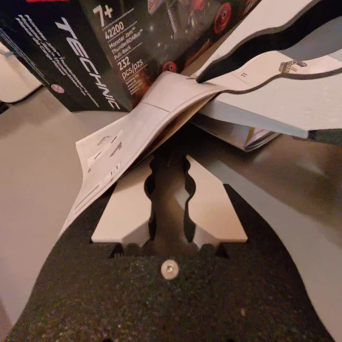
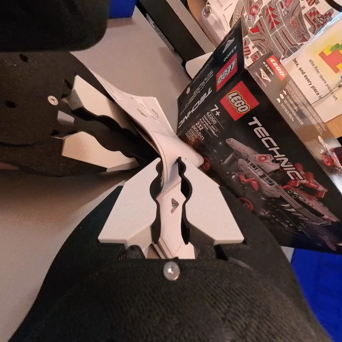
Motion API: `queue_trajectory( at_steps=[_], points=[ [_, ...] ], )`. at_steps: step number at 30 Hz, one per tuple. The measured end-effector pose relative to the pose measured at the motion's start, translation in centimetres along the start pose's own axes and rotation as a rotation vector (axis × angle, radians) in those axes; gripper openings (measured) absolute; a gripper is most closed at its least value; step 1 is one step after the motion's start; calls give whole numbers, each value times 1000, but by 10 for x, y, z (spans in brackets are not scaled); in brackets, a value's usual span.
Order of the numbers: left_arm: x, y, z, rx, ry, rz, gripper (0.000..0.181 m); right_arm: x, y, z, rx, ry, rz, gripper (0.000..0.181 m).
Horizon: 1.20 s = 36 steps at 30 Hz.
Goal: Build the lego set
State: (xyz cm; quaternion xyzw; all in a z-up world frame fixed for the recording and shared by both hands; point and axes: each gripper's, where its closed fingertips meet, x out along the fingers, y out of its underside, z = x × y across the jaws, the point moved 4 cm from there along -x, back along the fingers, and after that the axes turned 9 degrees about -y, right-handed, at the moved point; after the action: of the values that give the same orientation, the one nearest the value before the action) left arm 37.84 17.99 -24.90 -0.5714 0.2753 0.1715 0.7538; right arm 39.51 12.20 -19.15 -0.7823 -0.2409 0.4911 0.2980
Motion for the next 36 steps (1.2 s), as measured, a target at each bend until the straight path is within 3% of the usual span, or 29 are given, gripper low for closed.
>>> queue_trajectory(
  at_steps=[5,9,12,15,18,22,27,29,31,34,36],
  points=[
    [3,3,-3,45,-26,33,27,0,2,-3,3,29,9,11],
    [4,5,-3,95,-80,38,15,-1,4,-5,32,36,18,10],
    [-5,10,-8,90,-39,36,8,-3,5,-3,47,23,23,11],
    [-35,22,-21,59,66,22,5,-6,3,7,32,3,42,13],
    [-90,28,-26,140,132,-91,5,-7,0,29,-22,-79,64,15],
    [-152,36,-9,260,156,-184,5,-6,2,59,-183,-195,94,18],
    [-180,40,16,456,90,-220,5,-2,16,96,-454,-305,174,26],
    [-181,34,17,506,85,-272,5,-8,11,105,-490,-277,116,39],
    [-182,26,12,633,79,-360,5,-29,-3,116,-518,-287,-33,52],
    [-186,7,2,902,-6,-482,5,-72,-28,123,-467,-255,-396,45],
    [-188,-4,-7,1086,-87,-529,4,-91,-26,116,-443,-184,-496,31]
  ],
)
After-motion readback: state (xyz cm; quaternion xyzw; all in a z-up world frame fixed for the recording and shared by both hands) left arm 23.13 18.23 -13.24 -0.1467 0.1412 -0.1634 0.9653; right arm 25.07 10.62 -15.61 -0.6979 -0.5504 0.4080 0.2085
